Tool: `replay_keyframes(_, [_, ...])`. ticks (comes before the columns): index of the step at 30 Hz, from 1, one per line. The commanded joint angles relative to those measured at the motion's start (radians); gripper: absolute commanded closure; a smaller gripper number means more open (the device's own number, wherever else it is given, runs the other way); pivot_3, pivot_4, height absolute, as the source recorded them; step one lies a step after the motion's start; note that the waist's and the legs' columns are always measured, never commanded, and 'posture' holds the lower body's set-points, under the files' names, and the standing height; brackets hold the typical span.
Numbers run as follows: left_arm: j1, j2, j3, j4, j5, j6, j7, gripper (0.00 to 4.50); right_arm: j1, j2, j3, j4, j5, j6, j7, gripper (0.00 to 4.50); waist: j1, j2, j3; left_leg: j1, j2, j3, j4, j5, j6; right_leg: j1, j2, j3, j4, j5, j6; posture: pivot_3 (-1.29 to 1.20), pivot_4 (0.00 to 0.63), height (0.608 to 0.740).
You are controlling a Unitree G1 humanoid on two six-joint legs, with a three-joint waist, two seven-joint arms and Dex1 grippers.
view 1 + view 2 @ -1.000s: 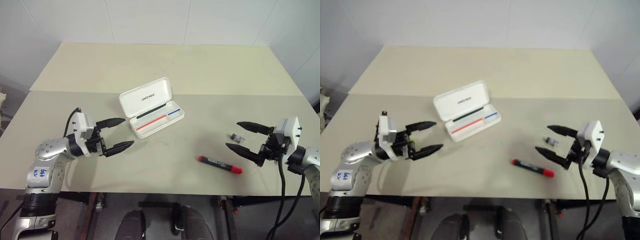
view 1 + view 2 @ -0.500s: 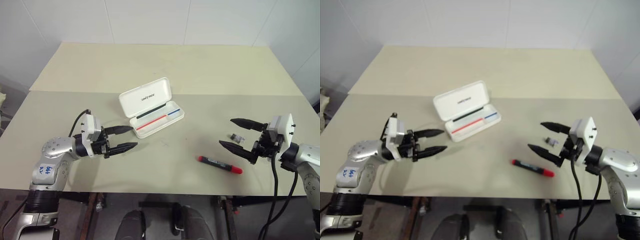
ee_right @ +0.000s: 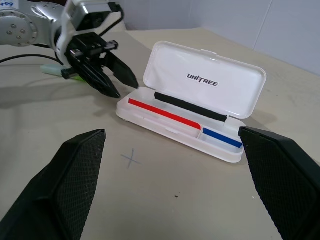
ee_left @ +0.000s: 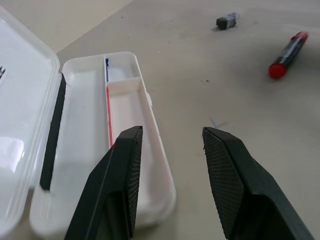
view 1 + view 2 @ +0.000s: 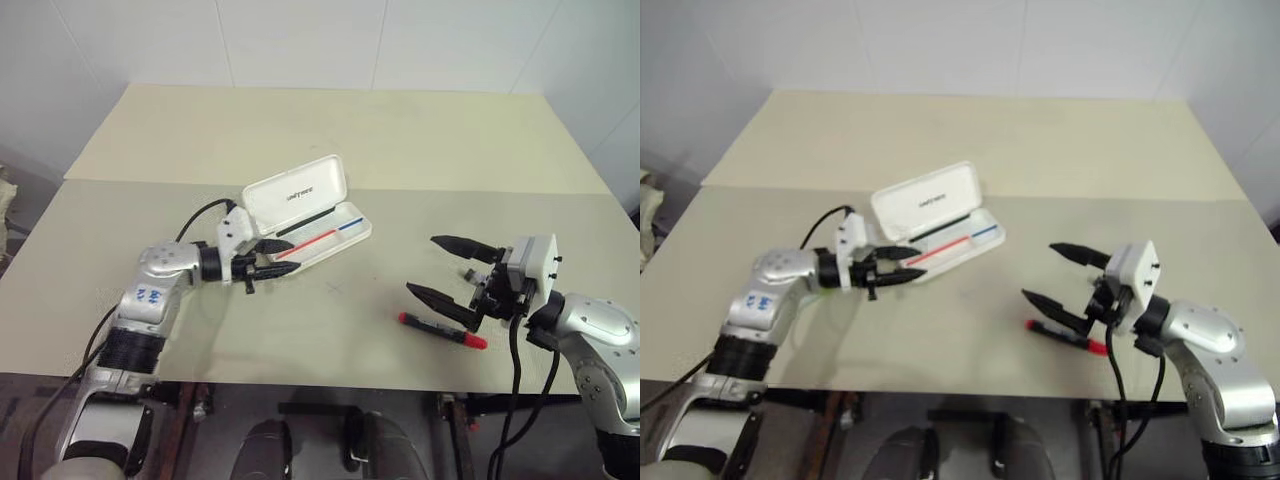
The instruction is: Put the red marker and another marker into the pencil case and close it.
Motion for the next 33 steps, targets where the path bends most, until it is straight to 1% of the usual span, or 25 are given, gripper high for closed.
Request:
replay_keyframes(1, [-0.058, -0.021, -0.028, 0.02, 0.038, 0.016, 0.018, 2.59, 0.018, -0.004, -0.023, -0.057, 0.023, -0.002, -0.006, 0.0, 0.0, 0.0, 0.0, 0.0, 0.0, 0.0, 0.0, 0.0, 0.0, 0.0, 0.0, 0.0, 0.0, 0.0, 0.0, 0.0, 0.15, 0.74])
replay_keyframes(6, [-0.072, -0.02, -0.064, 0.028, 0.051, 0.035, -0.026, 2.59, 0.034, -0.026, -0.036, -0.084, 0.043, 0.009, 0.008, 0.0, -0.006, 0.0, 0.0, 0.001, 0.0, 0.001, 0.0, -0.001, 0.0, 0.0, 0.001, 0.0, 0.002, 0.0, 0.0, 0.0, 0.15, 0.74])
replay_keyframes(11, [-0.066, 0.001, -0.086, 0.036, 0.093, 0.047, -0.026, 2.59, 0.029, -0.033, -0.039, -0.087, 0.045, 0.004, 0.005, 0.0, -0.003, 0.0, 0.0, 0.001, 0.0, 0.0, 0.003, -0.001, -0.001, 0.0, 0.001, 0.0, 0.003, 0.0, 0.0, 0.0, 0.15, 0.74])
replay_keyframes(21, [-0.045, 0.038, -0.084, 0.057, 0.154, 0.039, -0.004, 2.59, 0.035, -0.011, -0.027, -0.098, 0.034, -0.019, -0.014, 0.0, -0.003, 0.0, 0.0, 0.0, 0.0, 0.001, 0.005, -0.001, 0.0, 0.0, 0.001, 0.001, 0.004, 0.0, 0.0, 0.0, 0.15, 0.74])
replay_keyframes(33, [-0.07, 0.065, -0.139, 0.054, 0.202, 0.124, -0.052, 2.59, 0.009, -0.014, -0.021, -0.104, 0.033, -0.026, -0.03, 0.0, -0.005, 0.0, 0.0, 0.001, 0.001, 0.001, 0.006, -0.001, 0.0, 0.0, 0.001, 0.001, 0.005, -0.001, -0.001, 0.0, 0.15, 0.74])
